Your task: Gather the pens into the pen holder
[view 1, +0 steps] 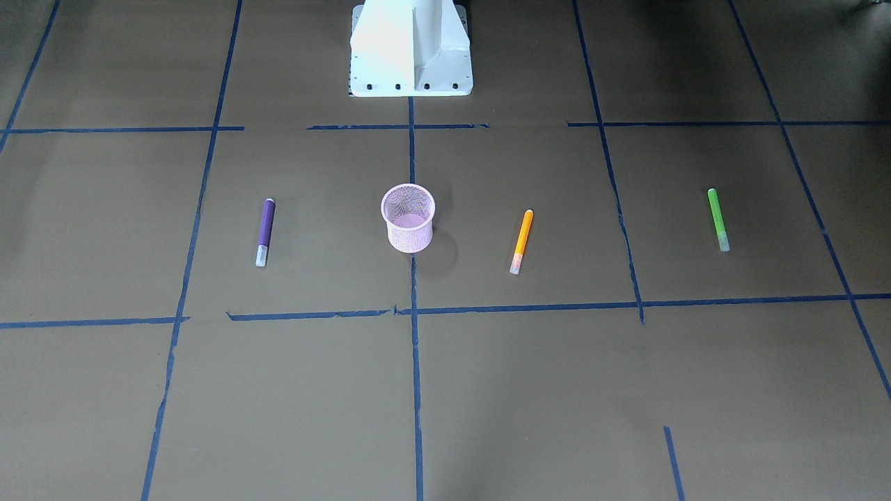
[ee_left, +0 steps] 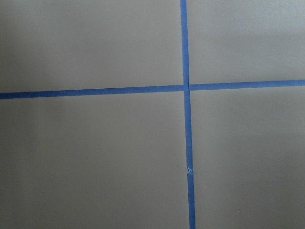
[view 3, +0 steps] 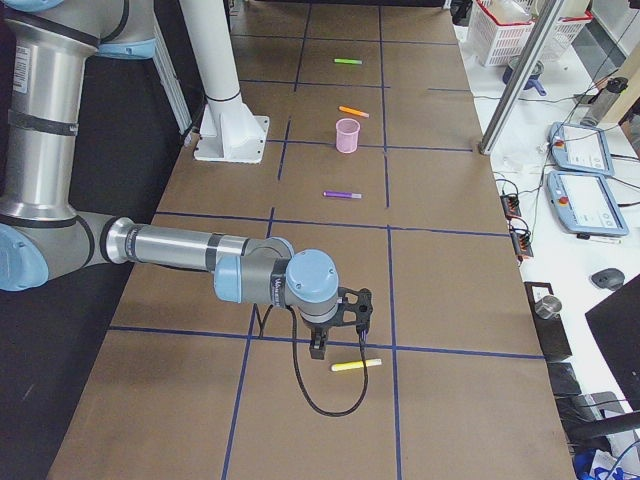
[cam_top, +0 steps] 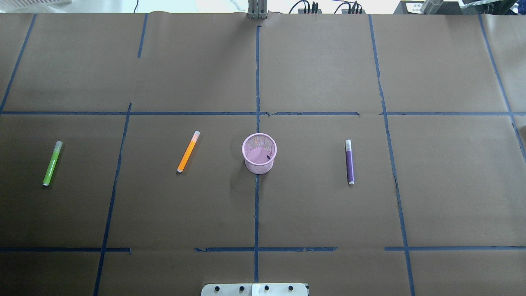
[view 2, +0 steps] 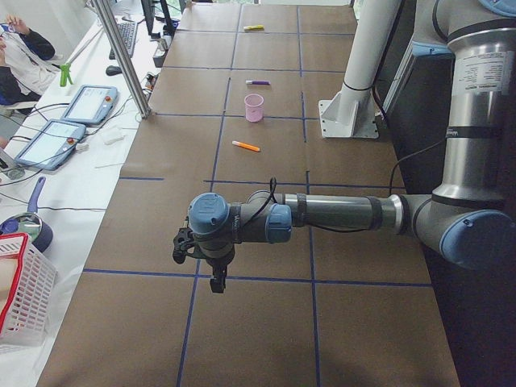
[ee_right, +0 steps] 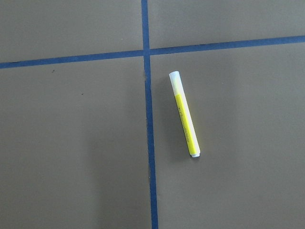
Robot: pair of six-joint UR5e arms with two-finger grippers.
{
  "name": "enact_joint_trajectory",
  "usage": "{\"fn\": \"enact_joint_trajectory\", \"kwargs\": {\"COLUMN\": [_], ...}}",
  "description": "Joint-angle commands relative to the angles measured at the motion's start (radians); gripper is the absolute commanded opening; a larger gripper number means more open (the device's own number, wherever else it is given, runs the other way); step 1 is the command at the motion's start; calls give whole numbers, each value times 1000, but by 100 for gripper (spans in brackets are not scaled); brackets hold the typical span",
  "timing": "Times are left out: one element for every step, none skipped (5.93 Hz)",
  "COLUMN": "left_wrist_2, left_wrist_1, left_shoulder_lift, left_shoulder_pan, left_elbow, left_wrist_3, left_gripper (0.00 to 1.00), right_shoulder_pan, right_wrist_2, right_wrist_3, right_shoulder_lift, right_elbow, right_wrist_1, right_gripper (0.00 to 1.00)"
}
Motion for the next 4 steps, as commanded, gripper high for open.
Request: {"fn": "enact_joint_trajectory", "kwargs": {"left_wrist_2": [-1,8,9,19], "left_wrist_1": [-2,-1,-4,-34], "left_shoulder_lift": [-77,-135,-200,-208], "left_shoulder_pan": [131,249,331,391], "left_elbow": [-12,-29,-31,-40], "left_wrist_3": [-4,-8,-70,-170], "left_gripper": [100,100,100,100], "right_shoulder_pan": [0,0,0,0], "right_wrist_2": [2,4,2,2], "right_wrist_3": [2,3,2,-2], "right_shoulder_lift": [-1,-1,-1,-1], "right_elbow": [-2,-2,-3,-8], "right_wrist_1": [-2,-3,-3,-3], "right_gripper": [100,100,100,100]}}
